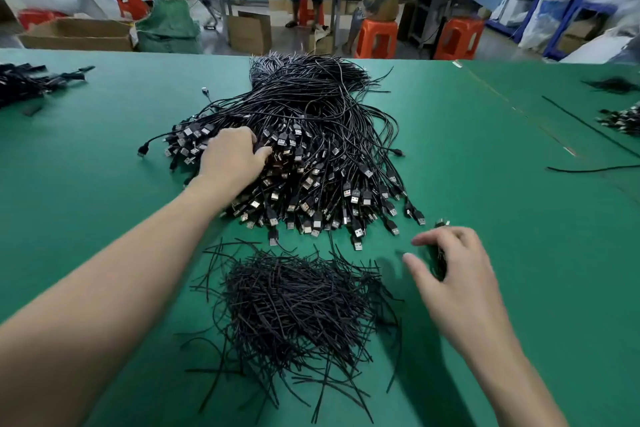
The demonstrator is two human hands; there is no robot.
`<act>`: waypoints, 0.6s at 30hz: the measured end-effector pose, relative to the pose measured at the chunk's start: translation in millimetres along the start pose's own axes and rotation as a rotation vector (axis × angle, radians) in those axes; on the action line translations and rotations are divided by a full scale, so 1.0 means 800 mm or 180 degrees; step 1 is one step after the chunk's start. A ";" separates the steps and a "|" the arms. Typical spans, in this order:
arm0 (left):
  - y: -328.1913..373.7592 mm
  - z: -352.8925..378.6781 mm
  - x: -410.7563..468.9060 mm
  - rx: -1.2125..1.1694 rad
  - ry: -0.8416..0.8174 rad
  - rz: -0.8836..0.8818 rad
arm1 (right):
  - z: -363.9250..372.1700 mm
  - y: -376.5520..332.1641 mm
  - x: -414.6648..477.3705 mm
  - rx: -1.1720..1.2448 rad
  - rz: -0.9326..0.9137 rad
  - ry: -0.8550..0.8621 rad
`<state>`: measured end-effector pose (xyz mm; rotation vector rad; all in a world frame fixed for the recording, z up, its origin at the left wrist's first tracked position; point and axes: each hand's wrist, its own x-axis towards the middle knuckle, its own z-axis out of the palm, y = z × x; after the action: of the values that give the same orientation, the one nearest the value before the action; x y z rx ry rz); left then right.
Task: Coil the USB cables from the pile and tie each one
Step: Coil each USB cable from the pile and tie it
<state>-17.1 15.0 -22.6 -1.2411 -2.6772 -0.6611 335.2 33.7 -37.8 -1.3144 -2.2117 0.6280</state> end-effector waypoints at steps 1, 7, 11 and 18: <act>-0.001 0.001 0.006 0.0174 -0.0028 0.0019 | 0.006 -0.005 -0.004 0.0086 -0.0030 -0.0109; -0.003 -0.002 0.022 0.0853 0.0039 0.0143 | 0.019 -0.020 -0.015 0.0386 -0.0192 -0.0393; 0.001 -0.020 0.005 0.0363 -0.0029 0.0027 | 0.013 -0.024 -0.017 0.0665 -0.0150 -0.0386; 0.079 -0.070 -0.147 -0.1612 -0.1224 0.0878 | 0.016 -0.046 -0.012 0.2722 0.0779 -0.1006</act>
<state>103.2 -55.6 16.0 -2.0019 -2.6168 -1.2120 306.9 7.5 -26.8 -1.0496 -1.6399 1.7300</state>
